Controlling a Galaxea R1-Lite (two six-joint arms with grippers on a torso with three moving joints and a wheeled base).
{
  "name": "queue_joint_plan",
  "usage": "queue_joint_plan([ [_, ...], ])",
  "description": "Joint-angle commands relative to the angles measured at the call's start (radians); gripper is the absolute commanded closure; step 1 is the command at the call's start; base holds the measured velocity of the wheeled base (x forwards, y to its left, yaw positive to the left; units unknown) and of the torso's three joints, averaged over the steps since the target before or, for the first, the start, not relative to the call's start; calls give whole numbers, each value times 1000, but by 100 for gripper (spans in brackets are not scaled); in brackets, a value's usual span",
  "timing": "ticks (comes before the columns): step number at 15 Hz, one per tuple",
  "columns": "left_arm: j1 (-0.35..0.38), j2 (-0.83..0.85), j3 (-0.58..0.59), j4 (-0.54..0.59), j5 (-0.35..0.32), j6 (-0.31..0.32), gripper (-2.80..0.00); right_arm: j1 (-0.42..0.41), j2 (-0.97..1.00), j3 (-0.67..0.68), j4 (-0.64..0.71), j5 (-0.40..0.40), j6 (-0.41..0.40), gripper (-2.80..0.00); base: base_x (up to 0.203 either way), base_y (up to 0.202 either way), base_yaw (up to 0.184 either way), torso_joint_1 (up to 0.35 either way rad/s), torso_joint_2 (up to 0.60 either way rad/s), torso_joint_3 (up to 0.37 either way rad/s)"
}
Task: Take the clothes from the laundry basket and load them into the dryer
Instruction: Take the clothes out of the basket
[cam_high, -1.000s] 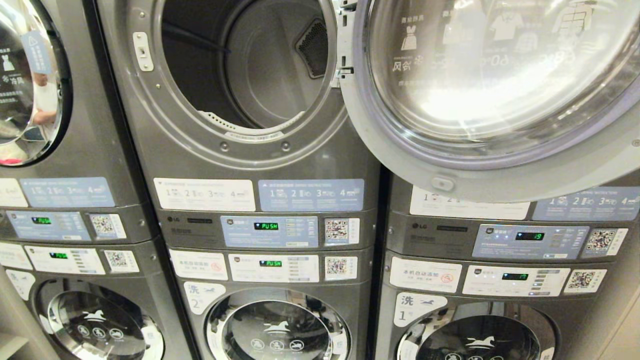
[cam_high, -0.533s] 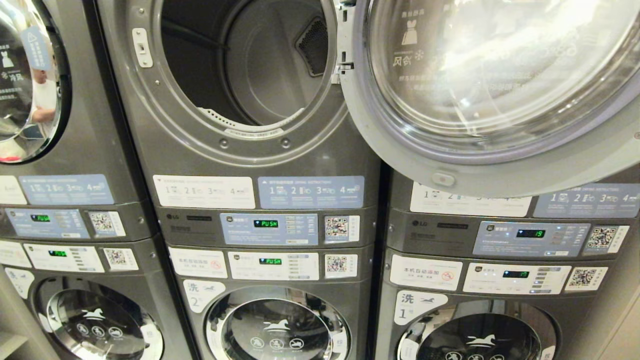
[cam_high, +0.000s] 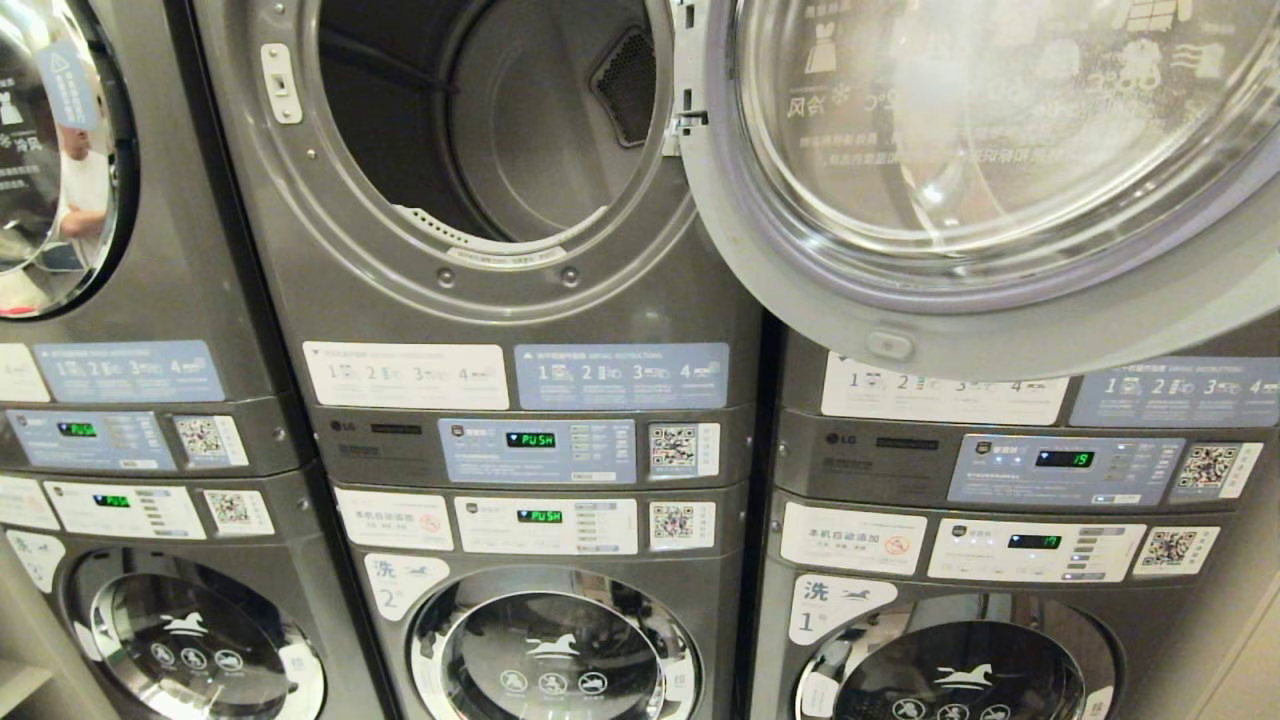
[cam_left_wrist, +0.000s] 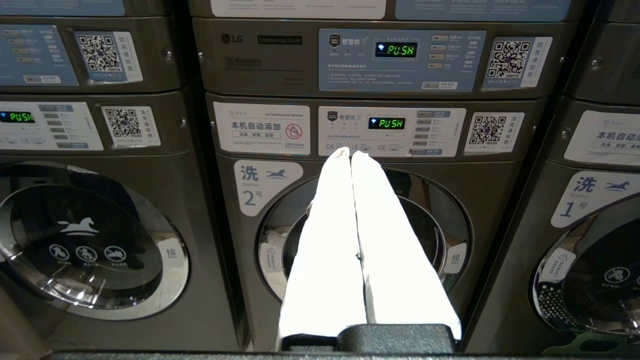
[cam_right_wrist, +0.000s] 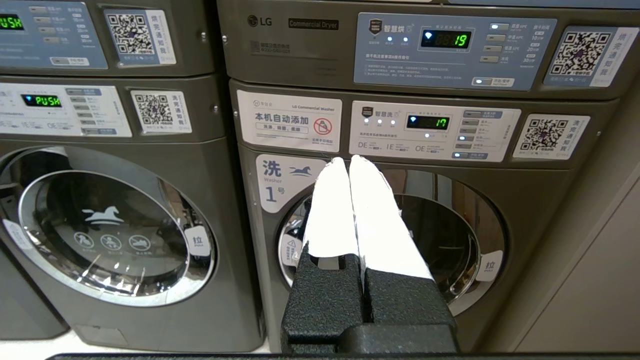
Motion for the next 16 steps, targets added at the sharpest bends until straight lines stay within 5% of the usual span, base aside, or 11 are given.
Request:
queue_joint_plan([
  [1, 0, -2, 0, -1, 0, 0, 0, 0, 0, 0, 0, 0, 1, 0, 0, 0, 0, -76, 144, 78],
  [16, 0, -2, 0, -1, 0, 0, 0, 0, -2, 5, -17, -3, 7, 0, 0, 0, 0, -110, 241, 129],
])
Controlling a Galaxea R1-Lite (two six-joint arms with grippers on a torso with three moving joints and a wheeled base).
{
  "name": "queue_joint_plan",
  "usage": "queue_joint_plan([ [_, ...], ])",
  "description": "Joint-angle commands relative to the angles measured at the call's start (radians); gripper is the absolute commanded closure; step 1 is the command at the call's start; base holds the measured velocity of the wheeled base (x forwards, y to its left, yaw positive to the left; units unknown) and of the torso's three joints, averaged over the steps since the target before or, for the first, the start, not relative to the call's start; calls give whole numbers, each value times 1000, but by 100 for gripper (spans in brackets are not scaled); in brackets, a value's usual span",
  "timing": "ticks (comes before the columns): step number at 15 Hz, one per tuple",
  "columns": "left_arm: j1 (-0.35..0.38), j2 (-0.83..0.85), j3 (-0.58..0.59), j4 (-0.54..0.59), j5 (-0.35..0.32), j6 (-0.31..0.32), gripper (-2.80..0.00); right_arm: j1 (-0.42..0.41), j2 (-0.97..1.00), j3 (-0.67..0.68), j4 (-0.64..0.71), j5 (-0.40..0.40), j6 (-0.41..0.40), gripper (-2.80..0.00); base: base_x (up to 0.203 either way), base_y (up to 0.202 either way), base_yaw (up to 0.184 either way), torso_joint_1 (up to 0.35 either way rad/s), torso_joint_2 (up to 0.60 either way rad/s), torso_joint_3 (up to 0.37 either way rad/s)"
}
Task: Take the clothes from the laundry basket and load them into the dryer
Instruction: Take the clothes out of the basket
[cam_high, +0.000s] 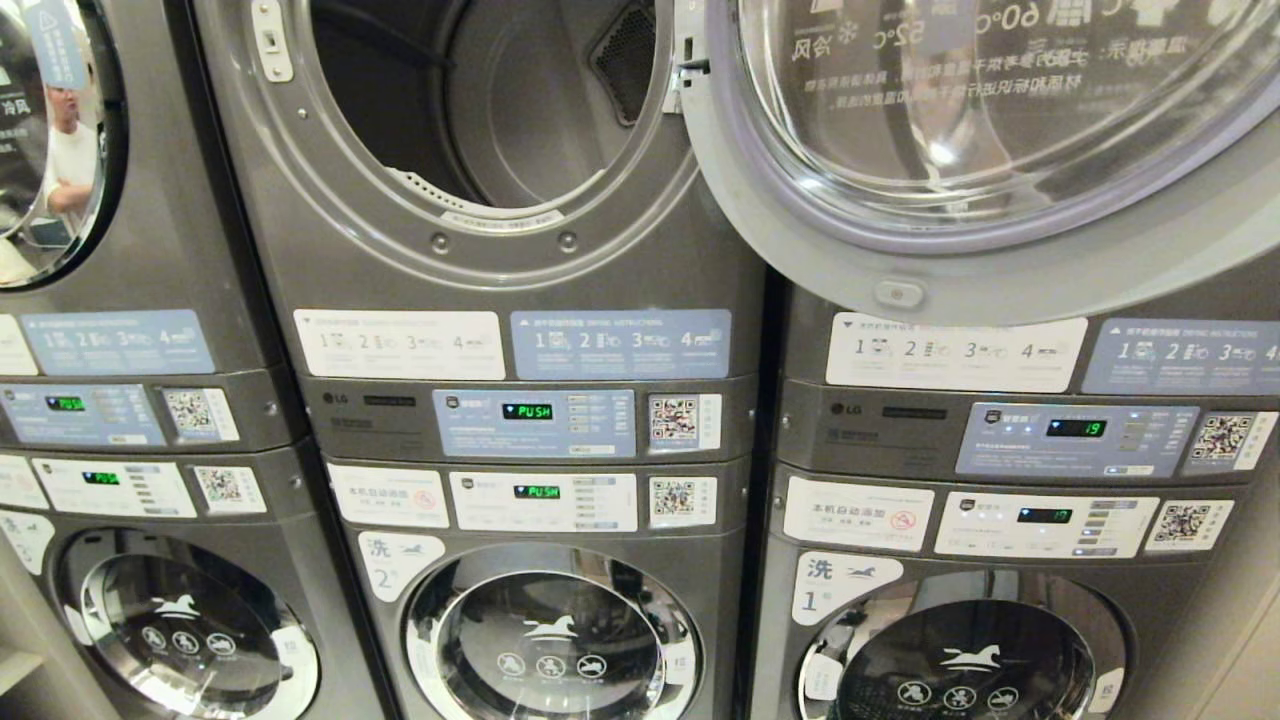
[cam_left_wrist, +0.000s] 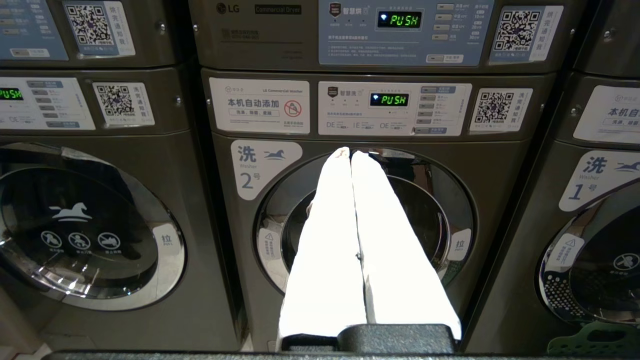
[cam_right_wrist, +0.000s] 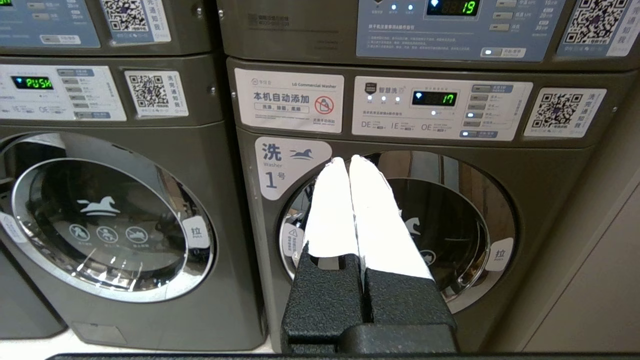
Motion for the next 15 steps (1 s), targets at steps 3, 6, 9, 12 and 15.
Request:
queue_joint_plan([
  [3, 0, -2, 0, 0, 0, 0, 0, 0, -2, 0, -1, 1, 1, 0, 0, 0, 0, -142, 308, 173],
  [6, 0, -2, 0, 0, 0, 0, 0, 0, -2, 0, 1, 1, 1, 0, 0, 0, 0, -142, 316, 174],
  [9, 0, -2, 0, 0, 0, 0, 0, 0, -1, 0, 1, 1, 1, 0, 0, 0, 0, -146, 321, 178],
  [12, 0, -2, 0, 0, 0, 0, 0, 0, 0, 0, 1, 1, 1, 0, 0, 0, 0, -144, 337, 184],
  [15, 0, -2, 0, -1, 0, 0, 0, 0, -2, 0, 1, 1, 1, 0, 0, 0, 0, -157, 350, 197],
])
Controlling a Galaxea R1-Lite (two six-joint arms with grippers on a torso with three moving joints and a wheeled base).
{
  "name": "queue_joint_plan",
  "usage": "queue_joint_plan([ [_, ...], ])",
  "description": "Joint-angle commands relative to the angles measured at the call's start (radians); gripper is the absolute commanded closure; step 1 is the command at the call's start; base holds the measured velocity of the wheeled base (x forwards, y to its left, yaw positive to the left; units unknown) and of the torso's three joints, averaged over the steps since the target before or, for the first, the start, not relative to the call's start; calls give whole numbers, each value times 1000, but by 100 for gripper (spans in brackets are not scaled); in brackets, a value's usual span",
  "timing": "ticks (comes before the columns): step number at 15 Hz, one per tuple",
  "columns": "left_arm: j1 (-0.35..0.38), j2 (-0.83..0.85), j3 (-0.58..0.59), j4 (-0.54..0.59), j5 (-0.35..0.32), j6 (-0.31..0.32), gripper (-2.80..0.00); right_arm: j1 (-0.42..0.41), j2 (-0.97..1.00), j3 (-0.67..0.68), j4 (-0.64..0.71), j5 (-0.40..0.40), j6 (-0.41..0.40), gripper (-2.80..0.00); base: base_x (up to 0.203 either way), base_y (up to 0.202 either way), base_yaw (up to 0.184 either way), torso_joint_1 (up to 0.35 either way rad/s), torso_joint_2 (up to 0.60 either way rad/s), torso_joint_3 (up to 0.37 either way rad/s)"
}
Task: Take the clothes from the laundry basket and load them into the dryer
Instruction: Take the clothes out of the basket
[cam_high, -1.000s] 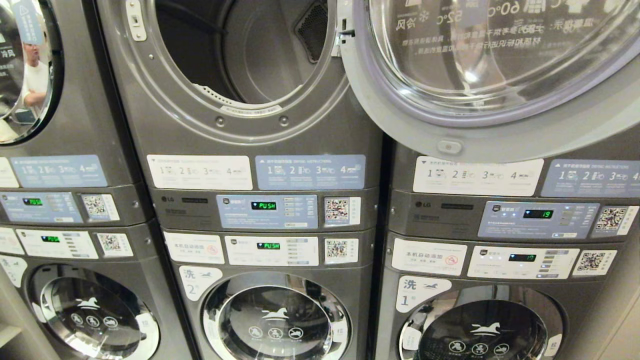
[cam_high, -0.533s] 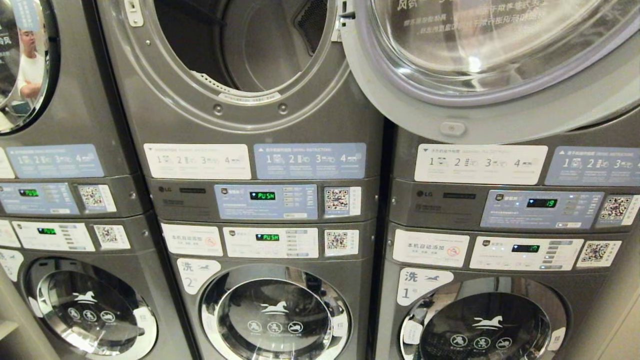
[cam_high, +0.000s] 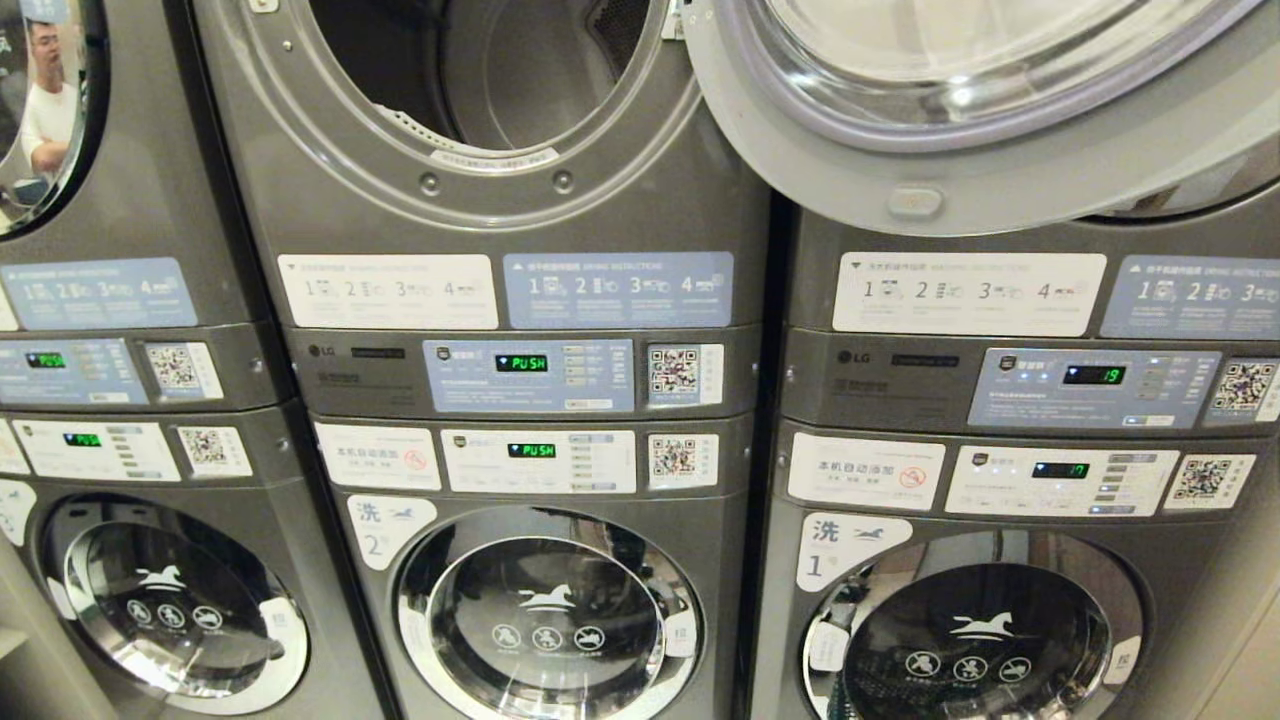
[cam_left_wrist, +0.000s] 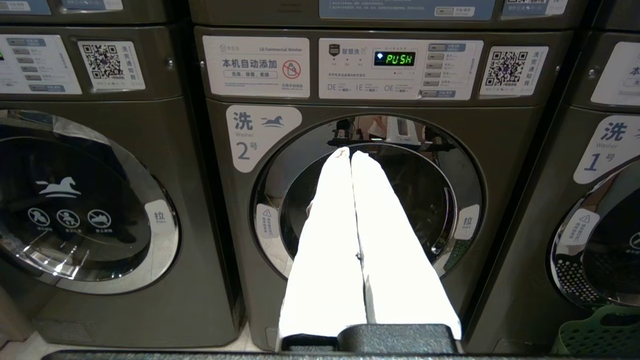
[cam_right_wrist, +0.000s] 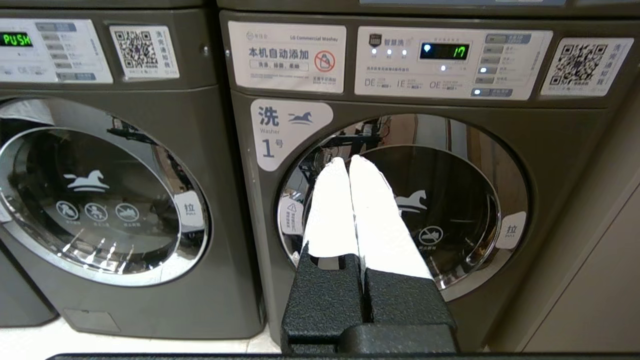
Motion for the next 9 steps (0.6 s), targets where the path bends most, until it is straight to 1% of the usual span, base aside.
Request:
queue_joint_plan([
  [1, 0, -2, 0, 0, 0, 0, 0, 0, -2, 0, 0, 0, 0, 0, 0, 0, 0, -155, 377, 211],
  [4, 0, -2, 0, -1, 0, 0, 0, 0, -2, 0, 0, 0, 0, 0, 0, 0, 0, -169, 414, 243],
  [9, 0, -2, 0, -1, 0, 0, 0, 0, -2, 0, 0, 0, 0, 0, 0, 0, 0, -218, 533, 313],
])
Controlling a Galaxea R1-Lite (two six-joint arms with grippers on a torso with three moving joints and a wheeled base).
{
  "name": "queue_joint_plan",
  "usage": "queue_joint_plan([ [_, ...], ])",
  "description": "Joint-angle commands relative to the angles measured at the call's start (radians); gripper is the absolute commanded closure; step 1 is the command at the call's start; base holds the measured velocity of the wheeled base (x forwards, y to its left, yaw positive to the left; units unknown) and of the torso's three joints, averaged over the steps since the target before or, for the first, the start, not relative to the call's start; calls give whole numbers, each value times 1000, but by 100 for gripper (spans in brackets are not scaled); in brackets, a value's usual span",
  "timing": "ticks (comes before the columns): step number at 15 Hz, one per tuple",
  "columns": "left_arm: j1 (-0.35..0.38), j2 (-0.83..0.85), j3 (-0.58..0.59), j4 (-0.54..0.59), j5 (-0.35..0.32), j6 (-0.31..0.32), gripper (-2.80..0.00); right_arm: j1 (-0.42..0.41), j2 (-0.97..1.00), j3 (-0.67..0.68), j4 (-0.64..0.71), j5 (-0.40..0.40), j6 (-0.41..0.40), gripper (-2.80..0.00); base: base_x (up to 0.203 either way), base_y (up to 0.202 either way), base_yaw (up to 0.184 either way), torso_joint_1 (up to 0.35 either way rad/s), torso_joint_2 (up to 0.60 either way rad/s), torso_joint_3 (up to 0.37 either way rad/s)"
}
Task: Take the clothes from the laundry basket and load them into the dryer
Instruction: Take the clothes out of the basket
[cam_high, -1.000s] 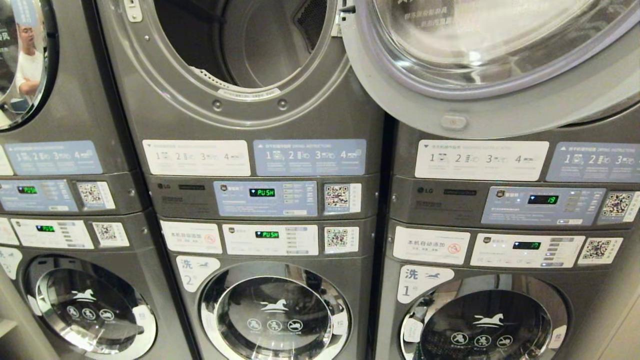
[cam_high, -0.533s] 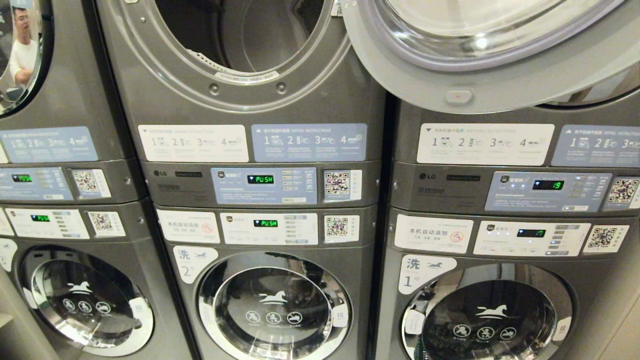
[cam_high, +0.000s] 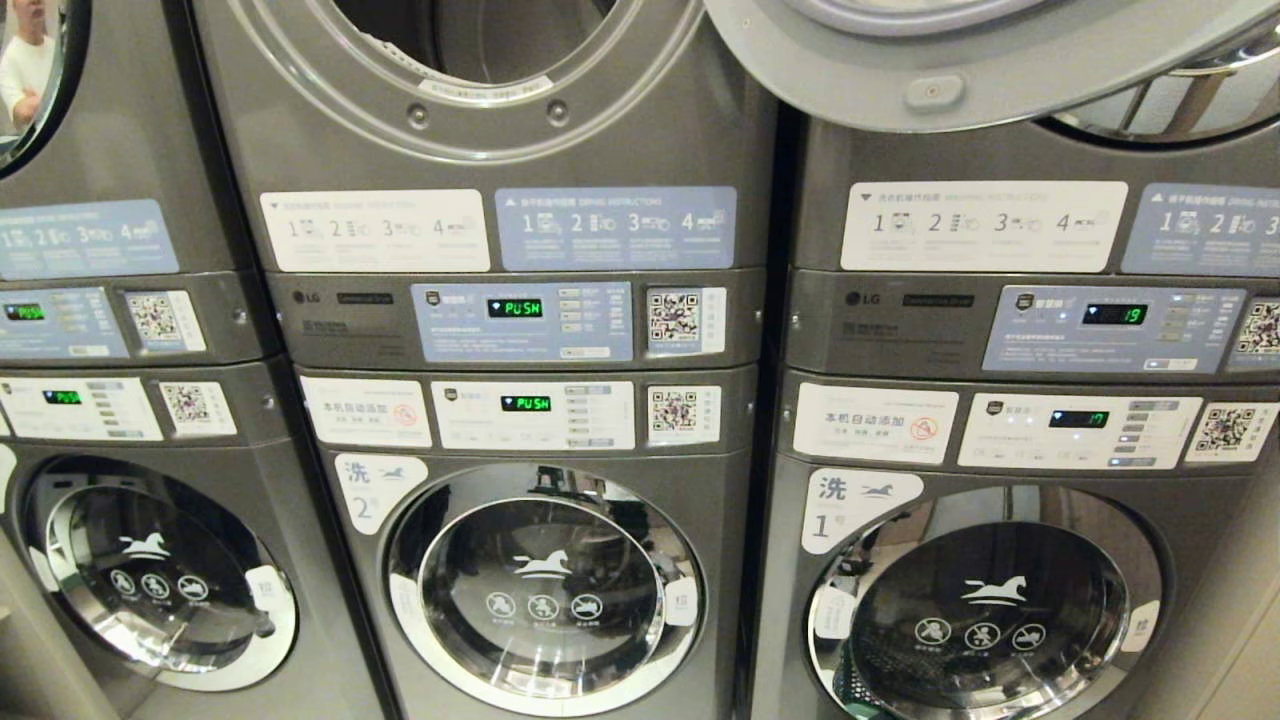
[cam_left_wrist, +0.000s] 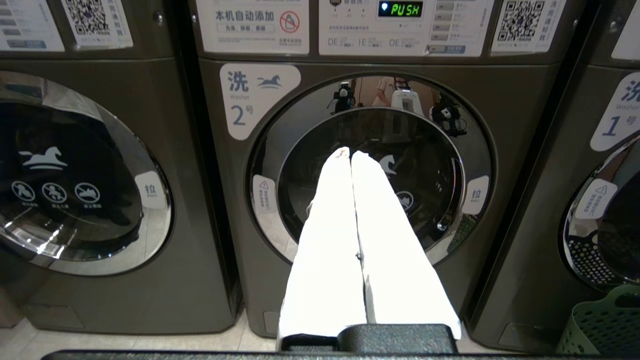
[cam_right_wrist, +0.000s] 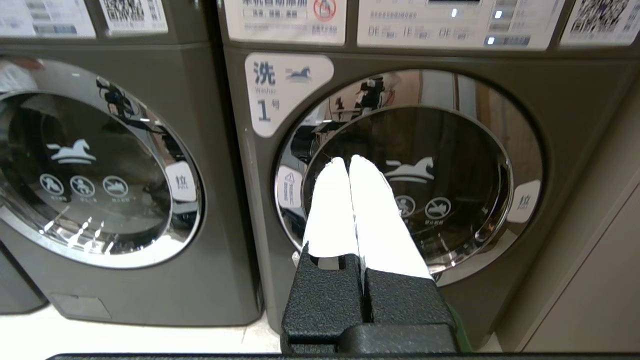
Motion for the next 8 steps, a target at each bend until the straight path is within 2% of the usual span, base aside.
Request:
queue_joint_plan([
  [1, 0, -2, 0, 0, 0, 0, 0, 0, -1, 0, 0, 0, 0, 0, 0, 0, 0, -208, 541, 331],
  [8, 0, -2, 0, 0, 0, 0, 0, 0, -1, 0, 0, 0, 0, 0, 0, 0, 0, -186, 514, 329],
])
